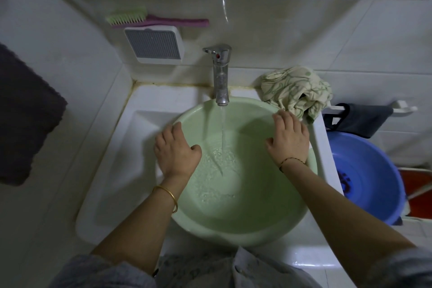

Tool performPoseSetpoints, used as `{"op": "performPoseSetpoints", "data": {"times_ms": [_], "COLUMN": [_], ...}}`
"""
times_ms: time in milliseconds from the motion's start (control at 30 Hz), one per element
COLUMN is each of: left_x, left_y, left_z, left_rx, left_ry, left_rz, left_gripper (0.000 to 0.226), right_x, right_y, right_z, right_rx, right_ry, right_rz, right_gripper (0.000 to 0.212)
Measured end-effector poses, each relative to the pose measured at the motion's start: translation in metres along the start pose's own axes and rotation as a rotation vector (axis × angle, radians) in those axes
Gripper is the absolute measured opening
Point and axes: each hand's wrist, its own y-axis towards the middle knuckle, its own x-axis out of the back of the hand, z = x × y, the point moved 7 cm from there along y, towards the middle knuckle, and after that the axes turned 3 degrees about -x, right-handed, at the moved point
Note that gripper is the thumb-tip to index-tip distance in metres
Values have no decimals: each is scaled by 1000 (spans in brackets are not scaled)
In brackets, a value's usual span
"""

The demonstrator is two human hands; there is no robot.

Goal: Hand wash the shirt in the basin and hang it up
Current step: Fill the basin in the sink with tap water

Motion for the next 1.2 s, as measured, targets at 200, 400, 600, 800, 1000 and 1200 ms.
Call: {"op": "performPoseSetpoints", "data": {"times_ms": [200,400,600,800,1000,1200], "left_x": [-2,-1,-2,-2,-1,-1], "left_y": [0,0,0,0,-1,-1], "left_z": [1,0,1,0,0,0], "left_rx": [6,6,4,4,-3,-13], "left_ry": [4,-1,1,-2,-7,-11], "left_rz": [19,10,12,13,-5,-16], "left_gripper": [73,73,72,74,73,72], "right_x": [1,1,1,1,1,1], "right_y": [0,0,1,0,0,0], "right_z": [0,1,1,0,0,0], "right_rx": [1,3,1,5,4,0], "right_ry": [-3,-8,-1,-5,6,1], "right_rz": [1,18,7,7,3,-3], "right_gripper": [65,65,64,64,64,64]}}
